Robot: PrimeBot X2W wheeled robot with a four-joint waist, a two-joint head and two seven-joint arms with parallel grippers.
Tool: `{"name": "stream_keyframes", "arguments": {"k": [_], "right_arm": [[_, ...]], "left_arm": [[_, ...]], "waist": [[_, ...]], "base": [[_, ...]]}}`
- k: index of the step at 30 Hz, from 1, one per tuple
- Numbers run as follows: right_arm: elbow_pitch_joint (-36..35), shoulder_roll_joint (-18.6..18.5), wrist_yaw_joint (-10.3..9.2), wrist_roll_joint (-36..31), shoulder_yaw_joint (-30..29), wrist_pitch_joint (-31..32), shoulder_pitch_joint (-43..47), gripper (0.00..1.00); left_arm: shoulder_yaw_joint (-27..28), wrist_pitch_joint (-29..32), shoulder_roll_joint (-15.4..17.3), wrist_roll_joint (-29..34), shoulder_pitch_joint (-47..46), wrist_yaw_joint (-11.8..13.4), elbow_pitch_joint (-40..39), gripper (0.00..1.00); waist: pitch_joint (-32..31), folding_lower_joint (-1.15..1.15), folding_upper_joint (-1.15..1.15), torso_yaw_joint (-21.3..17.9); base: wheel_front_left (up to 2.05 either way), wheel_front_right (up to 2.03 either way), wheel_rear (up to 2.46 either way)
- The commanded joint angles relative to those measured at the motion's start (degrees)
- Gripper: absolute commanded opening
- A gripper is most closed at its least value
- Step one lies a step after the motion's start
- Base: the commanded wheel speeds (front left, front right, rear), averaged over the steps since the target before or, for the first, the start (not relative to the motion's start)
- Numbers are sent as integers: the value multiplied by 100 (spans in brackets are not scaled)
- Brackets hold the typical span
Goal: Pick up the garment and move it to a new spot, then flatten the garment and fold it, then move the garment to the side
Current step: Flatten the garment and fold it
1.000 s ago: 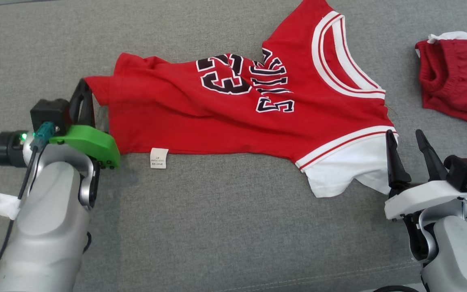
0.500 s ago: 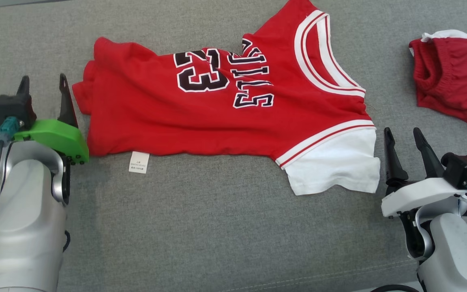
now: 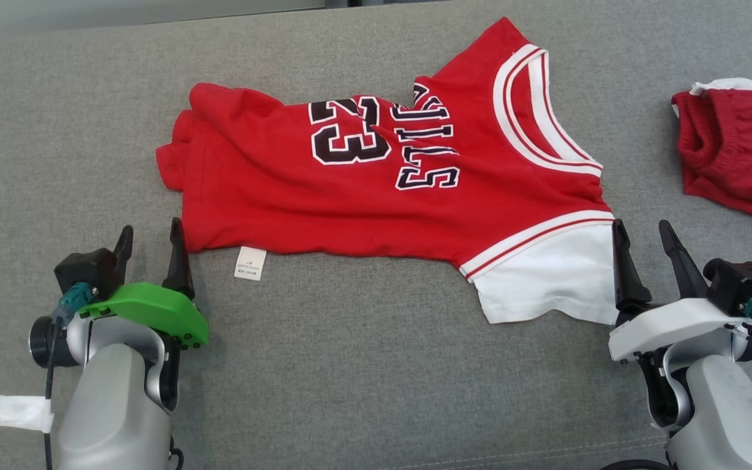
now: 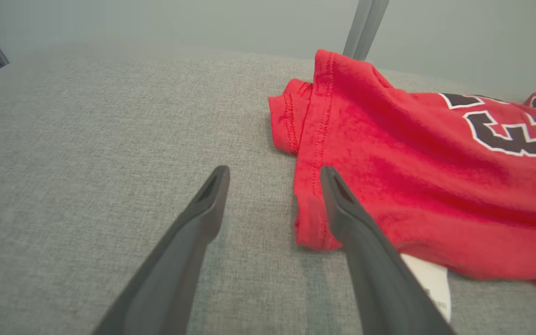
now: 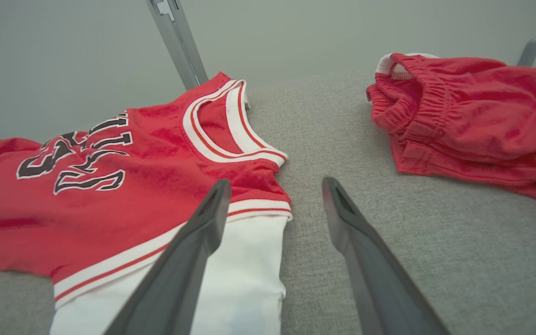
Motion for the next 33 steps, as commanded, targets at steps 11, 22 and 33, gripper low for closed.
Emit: {"name": "stream_keyframes", "arguments": {"k": [11,22,33], "right_arm": [[-5,-67,-10,52,59,4,18,100],[-2,-105,-10,25,3,5,33,100],[60,-17,-10,100,-71,4,242,100]], "left_arm": [[6,2,-160,-115,-16,-182,138,100],[-98,2,-119,-101,-71,-188,303,0],[-229,2,-179,-73,512,-189,-684,0]], "waist": [[116,0,0,-161],[102,0,0,-183],[-349,0,0,268]], "base": [[0,0,0],[0,0,0],[0,0,0]]}}
